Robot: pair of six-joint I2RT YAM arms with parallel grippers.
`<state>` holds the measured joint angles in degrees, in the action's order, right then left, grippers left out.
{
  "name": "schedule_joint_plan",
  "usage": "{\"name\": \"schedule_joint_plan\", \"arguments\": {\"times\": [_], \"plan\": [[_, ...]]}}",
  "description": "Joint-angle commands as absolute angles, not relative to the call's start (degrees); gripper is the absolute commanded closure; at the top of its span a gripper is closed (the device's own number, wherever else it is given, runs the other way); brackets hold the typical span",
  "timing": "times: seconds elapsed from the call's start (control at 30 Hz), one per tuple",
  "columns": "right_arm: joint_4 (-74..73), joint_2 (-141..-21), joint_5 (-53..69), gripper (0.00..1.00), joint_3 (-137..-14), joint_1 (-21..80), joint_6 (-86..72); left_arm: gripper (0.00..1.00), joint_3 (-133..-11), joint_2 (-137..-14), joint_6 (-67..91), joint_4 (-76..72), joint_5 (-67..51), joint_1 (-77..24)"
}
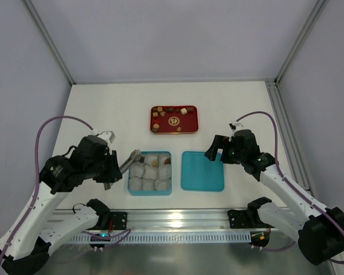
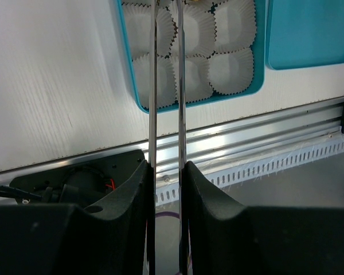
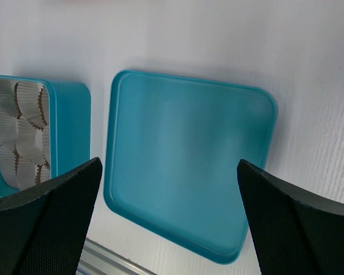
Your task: Pack the chocolate
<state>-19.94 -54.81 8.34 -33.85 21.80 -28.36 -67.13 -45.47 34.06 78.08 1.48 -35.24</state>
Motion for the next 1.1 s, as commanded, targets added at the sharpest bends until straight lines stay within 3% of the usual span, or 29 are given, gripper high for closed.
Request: {"name": "schedule_joint_plan", "arguments": {"times": [0.0,1.07], "plan": [[-17.4,-55.0,8.4,0.0,-33.5,22.2,-28.7,0.89,-66.8,-44.8,33.5,95.2,0.8,-35.4],[-15.1,-55.5,9.3,0.0,-31.4,22.3,-29.3,0.91,-59.1,-43.9,34.1,95.2,0.4,-39.1]]}}
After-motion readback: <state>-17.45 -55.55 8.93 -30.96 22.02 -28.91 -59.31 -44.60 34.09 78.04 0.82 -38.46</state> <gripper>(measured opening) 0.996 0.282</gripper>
